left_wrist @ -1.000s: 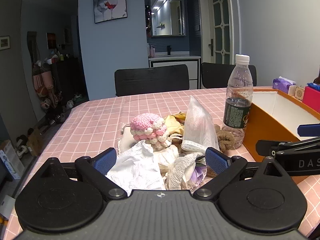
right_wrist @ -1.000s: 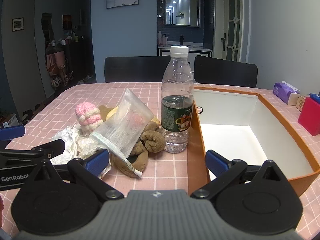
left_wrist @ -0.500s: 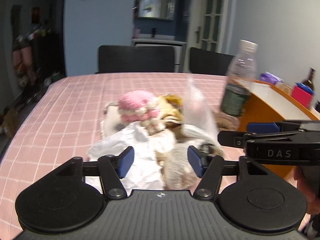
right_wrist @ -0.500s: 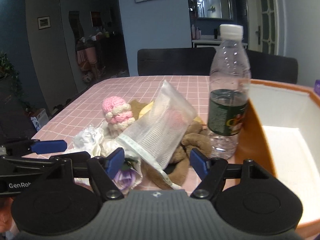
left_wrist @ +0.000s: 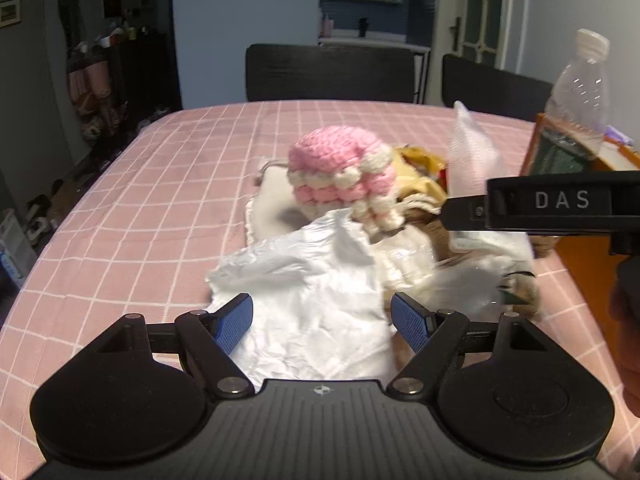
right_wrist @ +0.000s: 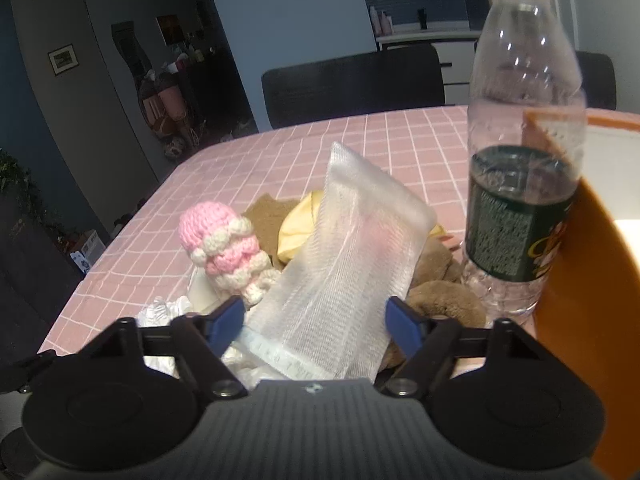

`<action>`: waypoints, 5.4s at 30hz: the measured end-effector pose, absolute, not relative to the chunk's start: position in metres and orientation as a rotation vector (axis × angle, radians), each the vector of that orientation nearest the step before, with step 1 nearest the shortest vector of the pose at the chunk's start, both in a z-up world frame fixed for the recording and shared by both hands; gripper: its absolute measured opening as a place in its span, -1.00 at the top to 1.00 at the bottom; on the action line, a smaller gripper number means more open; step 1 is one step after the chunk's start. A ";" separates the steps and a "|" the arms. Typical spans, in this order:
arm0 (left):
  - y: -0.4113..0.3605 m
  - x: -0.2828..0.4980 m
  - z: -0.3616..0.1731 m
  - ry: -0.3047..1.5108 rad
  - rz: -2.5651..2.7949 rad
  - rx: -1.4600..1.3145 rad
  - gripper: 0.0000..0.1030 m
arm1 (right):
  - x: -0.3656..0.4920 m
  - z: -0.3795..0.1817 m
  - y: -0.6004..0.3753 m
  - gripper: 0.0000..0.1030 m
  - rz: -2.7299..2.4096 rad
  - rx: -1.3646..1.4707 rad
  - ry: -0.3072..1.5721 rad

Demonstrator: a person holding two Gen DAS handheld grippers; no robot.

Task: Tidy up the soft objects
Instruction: 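Grasp the white tissue with the left gripper while the right gripper grasps the clear plastic bag, then carry the tissue and plastic bag into the white box and open both grippers, then move both tools back to the pile and lower the left gripper onto the bouquet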

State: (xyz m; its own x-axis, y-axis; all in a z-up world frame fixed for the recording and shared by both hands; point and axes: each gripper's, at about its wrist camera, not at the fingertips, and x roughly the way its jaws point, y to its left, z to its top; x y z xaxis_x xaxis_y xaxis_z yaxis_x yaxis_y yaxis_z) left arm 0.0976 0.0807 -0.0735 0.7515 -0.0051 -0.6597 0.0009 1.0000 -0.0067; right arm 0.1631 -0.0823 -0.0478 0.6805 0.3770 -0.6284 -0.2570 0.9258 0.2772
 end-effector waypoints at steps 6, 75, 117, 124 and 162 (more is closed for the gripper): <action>0.071 0.100 -0.083 0.750 0.035 0.046 -0.77 | 0.160 -0.053 -0.080 0.61 0.350 0.094 0.702; -0.064 0.054 0.102 0.218 -0.608 0.024 0.72 | 0.049 0.054 -0.272 1.00 0.260 0.164 0.522; -0.178 0.119 0.003 0.699 -0.701 0.606 -0.23 | 0.127 -0.025 -0.301 0.16 0.277 0.022 1.124; -0.170 0.109 0.018 0.638 -0.692 0.578 -0.23 | 0.114 -0.004 -0.291 0.02 0.273 -0.020 1.080; 0.032 0.049 -0.003 0.484 -0.319 0.140 -0.23 | 0.049 0.017 -0.141 -0.34 0.467 -0.045 0.622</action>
State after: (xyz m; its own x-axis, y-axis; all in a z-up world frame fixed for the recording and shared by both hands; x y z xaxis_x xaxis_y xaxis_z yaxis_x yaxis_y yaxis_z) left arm 0.0486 0.0317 -0.0031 0.8368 -0.2675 -0.4777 0.3332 0.9412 0.0566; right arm 0.0493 -0.1414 0.0166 0.7128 0.4076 -0.5708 -0.4342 0.8956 0.0973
